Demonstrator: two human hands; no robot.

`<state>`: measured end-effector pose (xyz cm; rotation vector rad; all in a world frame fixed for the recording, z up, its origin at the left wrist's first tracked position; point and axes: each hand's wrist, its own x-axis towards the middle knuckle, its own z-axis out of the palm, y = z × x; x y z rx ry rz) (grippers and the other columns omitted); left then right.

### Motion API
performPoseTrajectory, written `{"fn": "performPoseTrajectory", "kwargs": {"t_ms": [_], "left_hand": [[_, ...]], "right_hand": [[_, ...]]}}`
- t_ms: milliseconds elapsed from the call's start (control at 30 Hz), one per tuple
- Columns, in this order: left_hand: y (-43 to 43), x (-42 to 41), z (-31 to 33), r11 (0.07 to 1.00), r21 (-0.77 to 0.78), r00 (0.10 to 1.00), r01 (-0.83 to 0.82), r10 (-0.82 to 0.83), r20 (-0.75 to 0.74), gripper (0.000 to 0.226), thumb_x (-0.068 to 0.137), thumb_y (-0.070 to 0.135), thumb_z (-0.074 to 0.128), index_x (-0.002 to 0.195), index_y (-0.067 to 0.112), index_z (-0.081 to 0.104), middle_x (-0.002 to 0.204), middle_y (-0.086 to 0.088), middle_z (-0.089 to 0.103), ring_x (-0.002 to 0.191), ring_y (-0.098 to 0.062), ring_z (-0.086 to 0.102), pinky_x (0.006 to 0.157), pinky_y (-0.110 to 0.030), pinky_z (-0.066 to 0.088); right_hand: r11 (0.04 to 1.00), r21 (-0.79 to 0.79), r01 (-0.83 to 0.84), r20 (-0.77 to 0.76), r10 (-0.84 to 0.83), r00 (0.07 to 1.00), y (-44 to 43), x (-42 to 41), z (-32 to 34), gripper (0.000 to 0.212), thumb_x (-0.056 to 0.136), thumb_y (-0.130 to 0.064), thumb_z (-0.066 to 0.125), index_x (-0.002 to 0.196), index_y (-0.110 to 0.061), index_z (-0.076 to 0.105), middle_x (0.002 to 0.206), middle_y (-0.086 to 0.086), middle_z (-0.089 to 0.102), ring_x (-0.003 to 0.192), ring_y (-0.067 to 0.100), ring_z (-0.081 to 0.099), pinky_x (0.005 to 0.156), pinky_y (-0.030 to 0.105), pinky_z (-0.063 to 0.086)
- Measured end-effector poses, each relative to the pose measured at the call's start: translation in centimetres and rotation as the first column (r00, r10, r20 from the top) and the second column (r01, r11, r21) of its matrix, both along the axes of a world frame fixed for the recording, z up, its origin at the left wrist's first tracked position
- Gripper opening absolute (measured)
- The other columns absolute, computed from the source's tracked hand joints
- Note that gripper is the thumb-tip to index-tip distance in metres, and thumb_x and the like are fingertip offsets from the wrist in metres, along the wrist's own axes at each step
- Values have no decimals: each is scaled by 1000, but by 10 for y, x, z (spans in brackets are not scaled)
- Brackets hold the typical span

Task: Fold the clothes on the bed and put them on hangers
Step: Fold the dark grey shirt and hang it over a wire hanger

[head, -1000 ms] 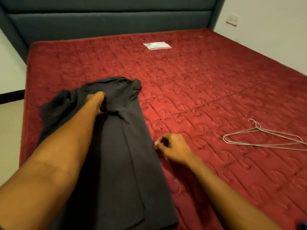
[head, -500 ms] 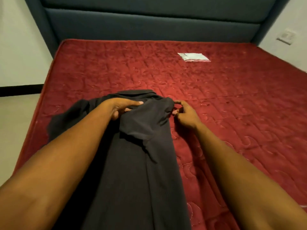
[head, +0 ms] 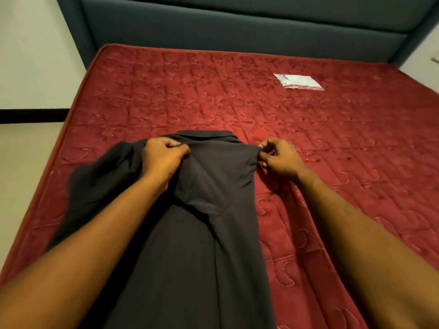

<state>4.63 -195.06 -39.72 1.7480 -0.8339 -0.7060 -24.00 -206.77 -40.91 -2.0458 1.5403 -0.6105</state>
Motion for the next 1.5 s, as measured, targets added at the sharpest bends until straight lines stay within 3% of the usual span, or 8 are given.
{"fn": "performPoseTrajectory", "kwargs": {"t_ms": [200,433,567,733,867,1067,1333,1500], "left_hand": [[22,4,-24,979,122,974,-160,137,181,12,88,26,69,91,14,69,88,1,66,82,-20,59,67,-27,41],[21,20,-11,959,231,975,165,-124,-184,39,77,11,83,58,17,48,60,-1,48,55,-17,44,48,-22,35],[21,23,8,957,235,958,170,-105,-268,17,76,17,76,84,5,67,80,-10,68,69,-24,60,64,-27,46],[34,25,10,931,164,836,326,-203,-509,33,86,24,71,116,12,73,112,-9,76,100,-24,70,85,-35,53],[45,27,1,853,275,814,443,-254,-522,33,91,17,69,122,7,68,113,-14,71,92,-25,67,76,-38,55],[35,13,3,951,234,979,199,-203,-11,8,92,16,65,97,11,69,93,-13,72,79,-29,68,64,-39,58],[37,-11,32,928,365,813,80,-272,514,21,93,12,55,107,-2,58,119,-28,63,106,-45,62,78,-41,48],[26,-55,61,856,199,869,476,-493,38,41,104,37,54,119,0,52,89,-29,72,72,-38,73,57,-35,57]], "right_hand": [[954,-118,277,141,-260,955,7,29,-16,13,88,-39,63,98,-32,65,81,-8,71,82,19,70,79,41,57],[971,11,238,51,-239,970,17,36,-15,27,73,-44,72,96,-35,64,79,-13,72,83,15,71,80,43,59],[945,-83,317,-141,-326,935,12,46,-12,38,86,-61,69,96,-24,63,101,6,73,102,33,67,80,39,50],[855,-74,513,160,-497,853,48,52,4,33,104,-41,51,97,-14,69,99,13,73,97,33,67,80,37,46],[925,-267,270,440,-132,888,127,68,13,17,97,-26,64,82,-18,68,70,-9,64,62,1,54,63,29,44],[901,-256,-350,-192,308,932,198,98,-19,44,83,-52,66,117,-25,72,107,-4,67,99,20,65,85,36,52],[1000,-27,-7,495,19,869,196,82,-16,6,90,-16,73,91,-19,78,85,-8,77,78,8,72,76,26,57],[883,384,271,741,-469,480,183,71,-20,20,105,-24,57,97,-9,68,87,17,73,72,30,73,64,39,62]]}}
